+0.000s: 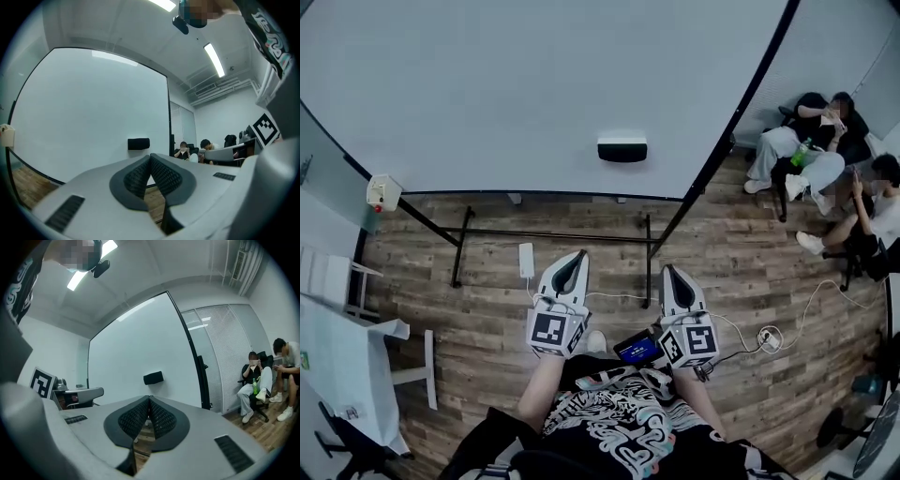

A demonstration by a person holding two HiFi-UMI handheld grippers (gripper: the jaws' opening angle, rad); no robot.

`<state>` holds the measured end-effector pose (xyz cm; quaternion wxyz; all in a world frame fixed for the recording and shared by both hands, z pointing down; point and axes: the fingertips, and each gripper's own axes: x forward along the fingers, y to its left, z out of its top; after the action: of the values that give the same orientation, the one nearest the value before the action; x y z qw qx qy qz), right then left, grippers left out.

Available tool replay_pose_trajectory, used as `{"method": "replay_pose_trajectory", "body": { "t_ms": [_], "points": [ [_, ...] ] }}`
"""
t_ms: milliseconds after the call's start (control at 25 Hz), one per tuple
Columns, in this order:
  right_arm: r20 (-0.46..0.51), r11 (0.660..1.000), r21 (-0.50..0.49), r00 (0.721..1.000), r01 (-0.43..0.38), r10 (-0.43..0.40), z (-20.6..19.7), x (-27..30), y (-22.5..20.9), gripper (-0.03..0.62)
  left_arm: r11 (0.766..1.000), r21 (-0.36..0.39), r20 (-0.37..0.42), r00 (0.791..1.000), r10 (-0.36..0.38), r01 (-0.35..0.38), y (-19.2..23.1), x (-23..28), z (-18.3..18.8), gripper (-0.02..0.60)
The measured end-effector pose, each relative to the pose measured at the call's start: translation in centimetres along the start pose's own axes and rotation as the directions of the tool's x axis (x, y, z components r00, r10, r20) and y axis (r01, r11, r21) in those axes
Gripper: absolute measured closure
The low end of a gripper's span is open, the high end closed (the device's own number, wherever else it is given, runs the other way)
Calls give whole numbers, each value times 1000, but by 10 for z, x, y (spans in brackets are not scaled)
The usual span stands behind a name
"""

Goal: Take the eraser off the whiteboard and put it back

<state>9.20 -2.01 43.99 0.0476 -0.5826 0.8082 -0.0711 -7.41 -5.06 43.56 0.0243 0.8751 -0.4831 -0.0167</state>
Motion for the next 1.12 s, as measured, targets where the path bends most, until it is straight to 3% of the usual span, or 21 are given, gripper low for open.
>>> {"method": "replay_pose_trajectory", "body": {
  "t_ms": [440,640,920,1120],
  "points": [
    [13,998,-38,999,42,-41,-1,37,1,597,1000,12,5,1000,-18,17,37,32,2,557],
    [11,990,-119,997,79,-78,2,34,1,597,1000,9,-9,1000,-14,14,46,33,-7,557],
    [1,986,-152,998,64,-64,-7,40,8,595,1000,-3,4,1000,-5,5,47,30,-7,557],
    [13,990,-141,1000,11,-9,-8,53,17,595,1000,17,13,1000,-13,13,49,35,-2,557]
  ]
}}
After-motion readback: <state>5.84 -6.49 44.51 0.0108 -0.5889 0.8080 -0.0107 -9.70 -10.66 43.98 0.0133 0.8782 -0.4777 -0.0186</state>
